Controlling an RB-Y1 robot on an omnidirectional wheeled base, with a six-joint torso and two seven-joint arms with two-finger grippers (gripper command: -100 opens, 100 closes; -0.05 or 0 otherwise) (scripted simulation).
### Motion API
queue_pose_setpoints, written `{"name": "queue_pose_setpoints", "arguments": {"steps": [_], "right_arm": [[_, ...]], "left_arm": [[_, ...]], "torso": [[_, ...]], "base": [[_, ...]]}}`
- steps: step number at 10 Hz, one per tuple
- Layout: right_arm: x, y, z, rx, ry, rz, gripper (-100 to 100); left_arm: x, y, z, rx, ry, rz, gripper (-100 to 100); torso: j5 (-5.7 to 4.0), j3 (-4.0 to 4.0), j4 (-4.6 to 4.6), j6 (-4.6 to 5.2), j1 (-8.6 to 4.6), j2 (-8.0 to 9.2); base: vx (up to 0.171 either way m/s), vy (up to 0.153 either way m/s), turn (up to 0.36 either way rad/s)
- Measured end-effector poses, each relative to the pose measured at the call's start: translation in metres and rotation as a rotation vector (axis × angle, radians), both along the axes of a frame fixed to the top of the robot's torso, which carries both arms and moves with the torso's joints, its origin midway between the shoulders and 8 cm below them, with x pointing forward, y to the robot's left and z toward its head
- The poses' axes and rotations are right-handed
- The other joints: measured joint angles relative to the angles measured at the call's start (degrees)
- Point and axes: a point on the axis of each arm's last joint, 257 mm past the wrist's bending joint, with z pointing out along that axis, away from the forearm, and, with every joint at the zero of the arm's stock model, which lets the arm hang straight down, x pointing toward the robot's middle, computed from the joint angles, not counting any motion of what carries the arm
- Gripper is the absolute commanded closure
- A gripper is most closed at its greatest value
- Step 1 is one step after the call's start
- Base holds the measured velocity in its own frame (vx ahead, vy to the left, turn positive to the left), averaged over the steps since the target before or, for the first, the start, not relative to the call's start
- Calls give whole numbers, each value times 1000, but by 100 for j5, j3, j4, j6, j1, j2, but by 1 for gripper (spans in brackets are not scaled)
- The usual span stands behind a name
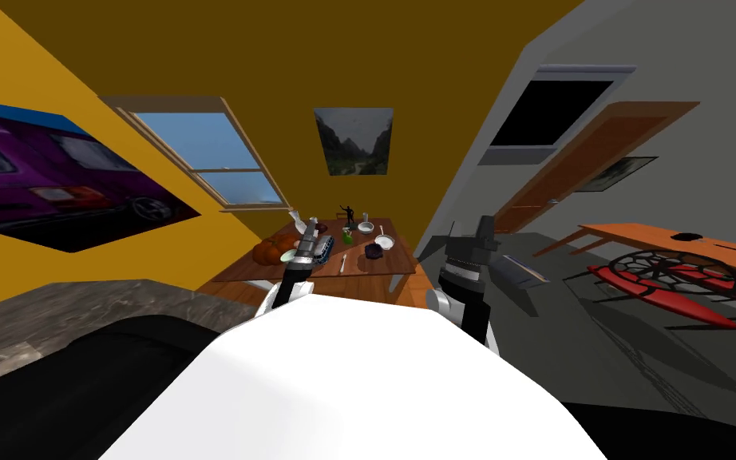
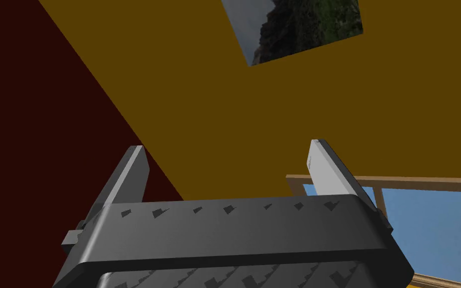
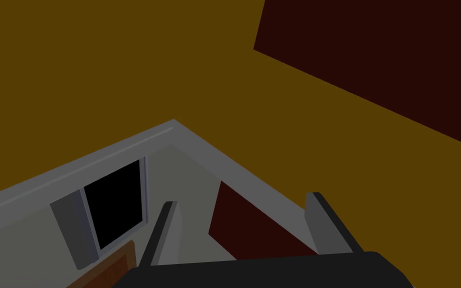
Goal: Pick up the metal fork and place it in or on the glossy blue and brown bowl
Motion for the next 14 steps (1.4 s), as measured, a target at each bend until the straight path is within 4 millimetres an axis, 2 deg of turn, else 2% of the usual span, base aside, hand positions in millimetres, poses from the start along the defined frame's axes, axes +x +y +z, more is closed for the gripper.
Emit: {"name": "queue_pose_setpoints", "arguments": {"steps": [5,14], "right_arm": [[0,0,0,0,0,0,0],[0,0,0,0,0,0,0]], "left_arm": [[24,28,-73,71,213,46,-100],[31,61,-161,129,431,88,-100]], "torso": [[-1,1,1,0,-3,2],[-3,-9,-3,-3,-11,-16]], "base": [[-67,41,-162],[-35,18,-108]]}}
